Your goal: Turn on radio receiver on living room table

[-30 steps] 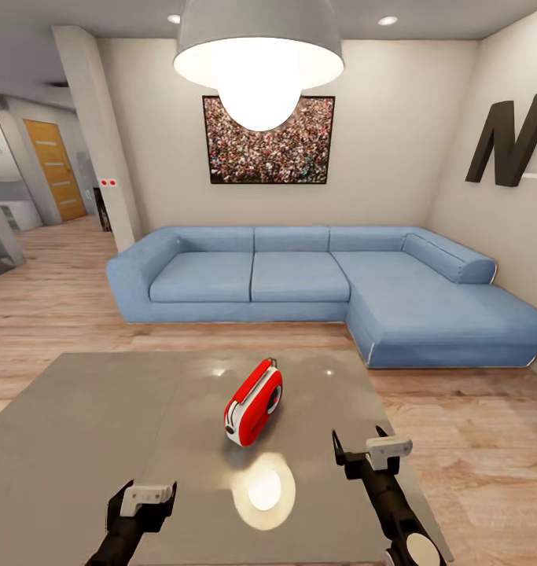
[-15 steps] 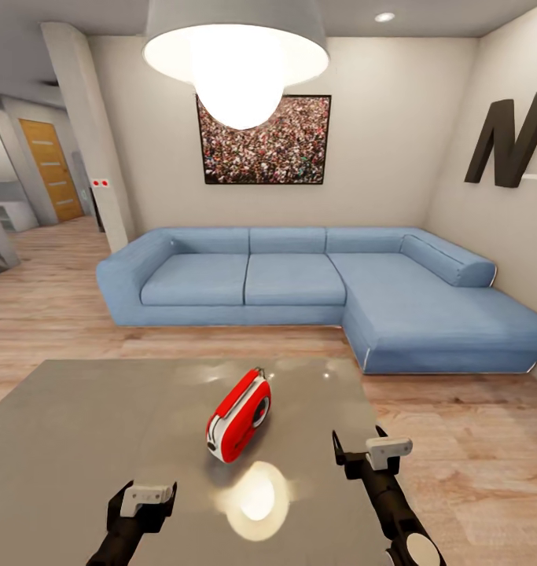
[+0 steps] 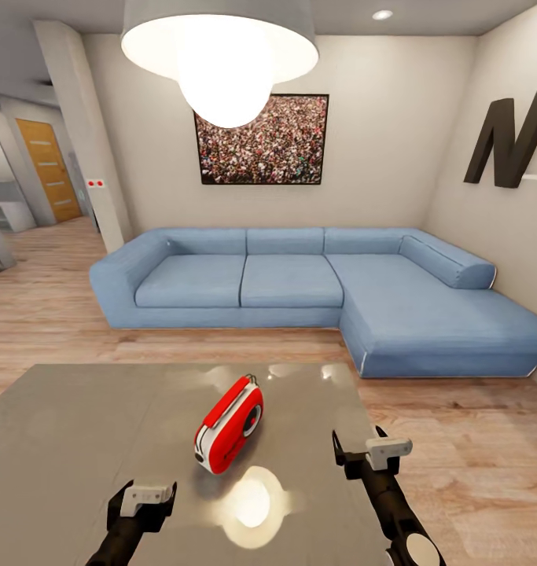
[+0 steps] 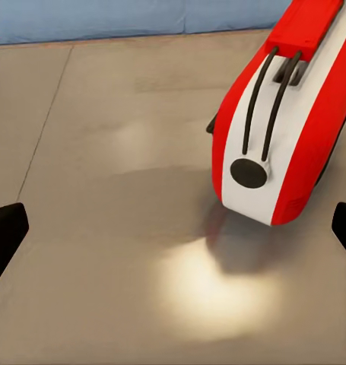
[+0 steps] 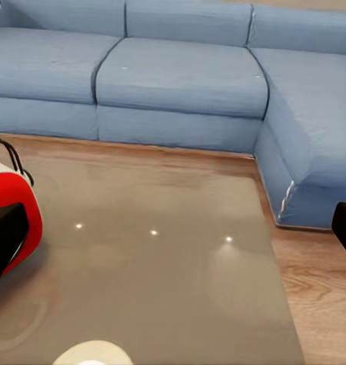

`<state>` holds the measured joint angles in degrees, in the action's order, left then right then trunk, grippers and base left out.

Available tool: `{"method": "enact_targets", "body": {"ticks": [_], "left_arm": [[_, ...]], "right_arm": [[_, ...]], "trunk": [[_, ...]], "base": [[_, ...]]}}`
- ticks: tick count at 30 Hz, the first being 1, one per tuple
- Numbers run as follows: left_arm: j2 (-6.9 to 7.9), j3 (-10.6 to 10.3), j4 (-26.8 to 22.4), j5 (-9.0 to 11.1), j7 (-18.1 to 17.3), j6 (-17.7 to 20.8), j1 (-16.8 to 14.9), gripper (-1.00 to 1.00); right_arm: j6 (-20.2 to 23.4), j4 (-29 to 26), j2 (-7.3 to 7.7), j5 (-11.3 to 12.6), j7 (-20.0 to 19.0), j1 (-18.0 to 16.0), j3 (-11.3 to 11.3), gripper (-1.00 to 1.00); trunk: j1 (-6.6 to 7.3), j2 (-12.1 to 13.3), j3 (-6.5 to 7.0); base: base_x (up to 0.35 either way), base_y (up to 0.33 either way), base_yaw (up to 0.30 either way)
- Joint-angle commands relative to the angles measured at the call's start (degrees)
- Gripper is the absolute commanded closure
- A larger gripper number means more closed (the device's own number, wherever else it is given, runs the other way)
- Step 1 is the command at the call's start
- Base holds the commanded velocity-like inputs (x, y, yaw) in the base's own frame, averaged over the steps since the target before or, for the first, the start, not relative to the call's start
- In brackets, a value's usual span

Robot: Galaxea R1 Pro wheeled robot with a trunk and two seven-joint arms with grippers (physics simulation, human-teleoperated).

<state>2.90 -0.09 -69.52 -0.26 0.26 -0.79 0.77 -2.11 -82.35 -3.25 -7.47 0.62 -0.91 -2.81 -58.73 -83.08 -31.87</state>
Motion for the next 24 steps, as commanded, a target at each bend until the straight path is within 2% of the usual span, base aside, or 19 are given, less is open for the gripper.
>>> {"method": "enact_targets", "body": {"ticks": [1,17,24], "left_arm": [[0.00,0.0,0.0,0.0,0.0,0.0,0.0,-1.00],[0.00,0.0,0.1,0.0,0.0,0.0,0.0,-1.00],[0.00,0.0,0.1,0.0,0.0,0.0,0.0,-1.00]], "right_arm": [[0.0,0.0,0.00,0.0,0.0,0.0,0.0,-1.00],[0.0,0.0,-0.02,0.0,0.0,0.0,0.0,-1.00],[0.0,0.0,-0.07,0.0,0.1,0.0,0.0,-1.00]], "trunk": [[0.00,0.0,0.00],[0.00,0.0,0.00],[0.00,0.0,0.00]], "base": [[0.011,-0.011,0.000],[0.003,-0.002,0.000],[0.073,0.000,0.000]]}}
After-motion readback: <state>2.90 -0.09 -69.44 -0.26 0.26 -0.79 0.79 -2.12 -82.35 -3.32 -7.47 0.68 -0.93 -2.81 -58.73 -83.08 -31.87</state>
